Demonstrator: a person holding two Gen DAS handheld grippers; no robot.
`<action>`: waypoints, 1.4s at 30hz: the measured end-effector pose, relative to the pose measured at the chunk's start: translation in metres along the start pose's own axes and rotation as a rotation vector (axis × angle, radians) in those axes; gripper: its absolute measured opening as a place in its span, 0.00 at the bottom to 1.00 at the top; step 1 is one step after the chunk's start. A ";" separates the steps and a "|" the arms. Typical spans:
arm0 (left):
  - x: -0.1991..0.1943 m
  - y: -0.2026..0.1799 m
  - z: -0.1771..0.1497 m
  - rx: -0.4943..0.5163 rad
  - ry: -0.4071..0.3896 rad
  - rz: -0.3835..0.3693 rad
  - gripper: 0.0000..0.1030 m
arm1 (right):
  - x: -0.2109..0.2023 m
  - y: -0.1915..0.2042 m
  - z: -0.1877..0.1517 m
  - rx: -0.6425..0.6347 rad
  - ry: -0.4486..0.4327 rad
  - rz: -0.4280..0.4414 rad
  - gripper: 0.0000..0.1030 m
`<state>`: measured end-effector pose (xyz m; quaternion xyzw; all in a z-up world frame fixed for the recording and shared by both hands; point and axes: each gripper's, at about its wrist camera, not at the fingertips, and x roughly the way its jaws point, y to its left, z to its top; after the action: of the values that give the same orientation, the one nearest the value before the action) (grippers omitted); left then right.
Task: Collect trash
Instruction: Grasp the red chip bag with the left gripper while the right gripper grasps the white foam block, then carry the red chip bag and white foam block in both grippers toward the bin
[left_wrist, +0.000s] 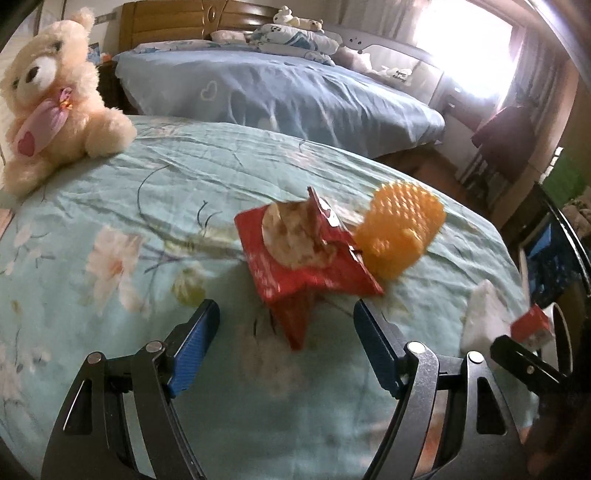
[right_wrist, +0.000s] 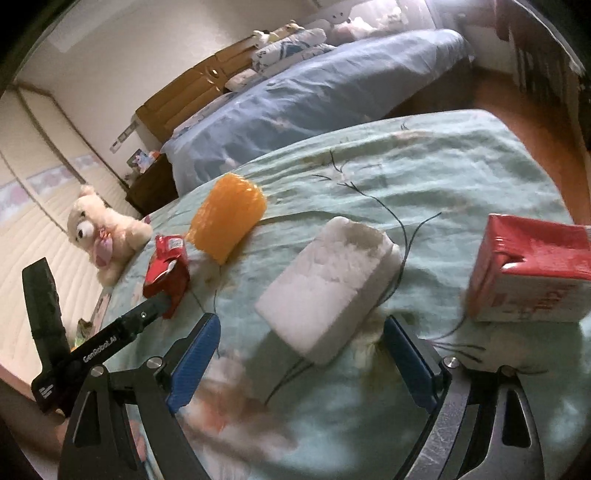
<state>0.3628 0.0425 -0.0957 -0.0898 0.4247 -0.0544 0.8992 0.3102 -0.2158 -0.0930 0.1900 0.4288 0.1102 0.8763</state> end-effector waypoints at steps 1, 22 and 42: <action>0.002 0.000 0.001 -0.003 -0.001 0.003 0.74 | 0.000 0.000 0.000 -0.001 -0.006 -0.002 0.89; -0.038 -0.041 -0.043 0.110 -0.016 -0.092 0.04 | -0.022 -0.004 -0.013 -0.033 -0.085 0.013 0.55; -0.077 -0.115 -0.093 0.232 0.006 -0.230 0.04 | -0.119 -0.033 -0.069 -0.098 -0.134 -0.023 0.55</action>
<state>0.2397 -0.0675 -0.0711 -0.0333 0.4051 -0.2058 0.8902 0.1842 -0.2717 -0.0612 0.1490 0.3655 0.1080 0.9124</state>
